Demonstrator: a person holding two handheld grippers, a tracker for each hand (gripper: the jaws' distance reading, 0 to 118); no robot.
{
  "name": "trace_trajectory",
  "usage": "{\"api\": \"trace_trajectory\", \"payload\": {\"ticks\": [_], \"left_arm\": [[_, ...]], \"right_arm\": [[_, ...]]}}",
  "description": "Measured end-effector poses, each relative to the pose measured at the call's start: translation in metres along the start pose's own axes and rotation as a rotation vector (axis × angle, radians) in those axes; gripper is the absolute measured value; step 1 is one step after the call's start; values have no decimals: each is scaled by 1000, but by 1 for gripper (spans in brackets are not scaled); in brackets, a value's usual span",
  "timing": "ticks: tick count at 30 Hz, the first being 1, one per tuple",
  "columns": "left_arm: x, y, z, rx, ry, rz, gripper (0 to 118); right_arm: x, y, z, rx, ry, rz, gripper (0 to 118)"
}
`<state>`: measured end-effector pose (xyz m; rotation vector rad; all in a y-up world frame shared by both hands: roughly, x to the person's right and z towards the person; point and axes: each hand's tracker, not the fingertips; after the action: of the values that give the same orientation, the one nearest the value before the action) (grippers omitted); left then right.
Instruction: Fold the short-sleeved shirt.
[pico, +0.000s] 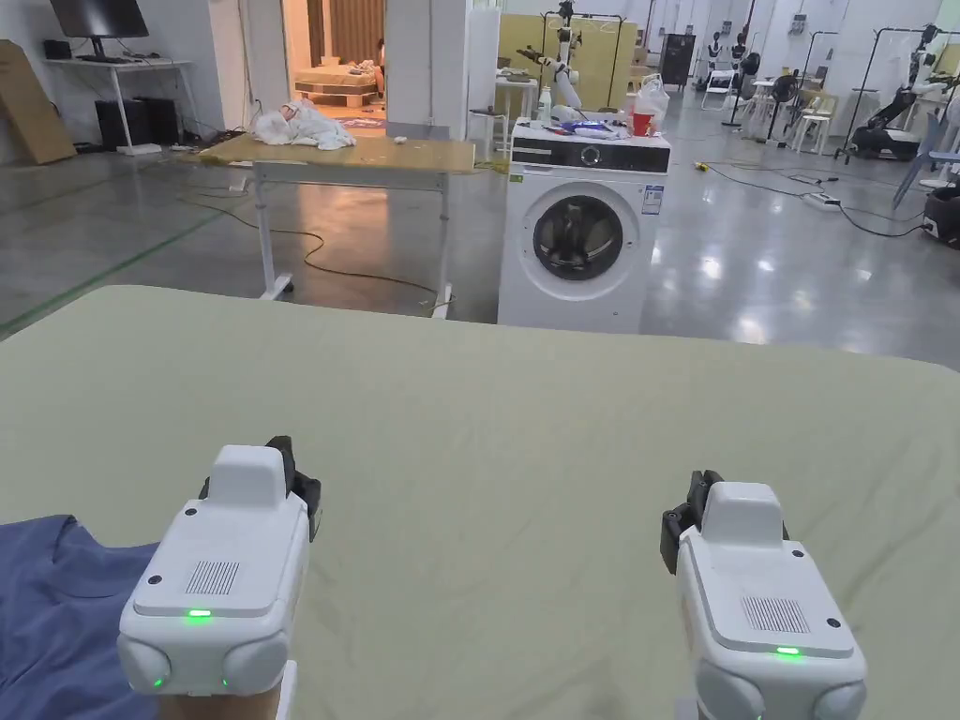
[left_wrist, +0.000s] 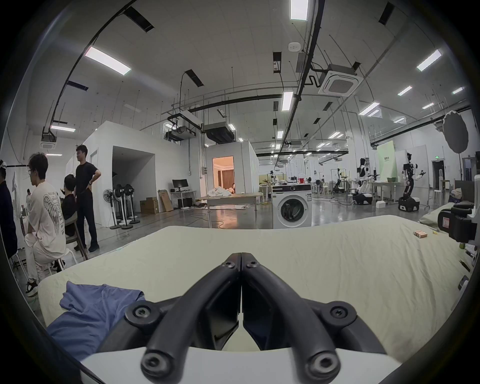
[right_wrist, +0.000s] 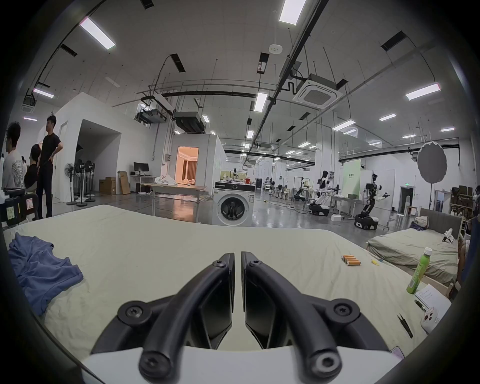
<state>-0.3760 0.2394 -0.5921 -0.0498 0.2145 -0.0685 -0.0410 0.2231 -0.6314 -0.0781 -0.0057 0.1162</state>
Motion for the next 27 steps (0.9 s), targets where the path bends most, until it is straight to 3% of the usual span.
{"api": "trace_trajectory", "payload": {"ticks": [16,22,23,25,27], "left_arm": [[-2,-1,1,-6,-2,3,0],[-4,-4,2,-16,-12,-11,0],[-5,-3,2,-17,-15,-8,0],[-14,-1,1,-21,-28,83,0],[-28,2,-1,-31,-44,276,0]], "right_arm": [[1,-1,1,-1,2,-17,0],[3,-5,-1,-22,3,18,0],[6,-4,-1,-26,-1,2,0],[13,0,3,-12,-16,-107,0],[22,5,5,2,-29,-262,0]]}}
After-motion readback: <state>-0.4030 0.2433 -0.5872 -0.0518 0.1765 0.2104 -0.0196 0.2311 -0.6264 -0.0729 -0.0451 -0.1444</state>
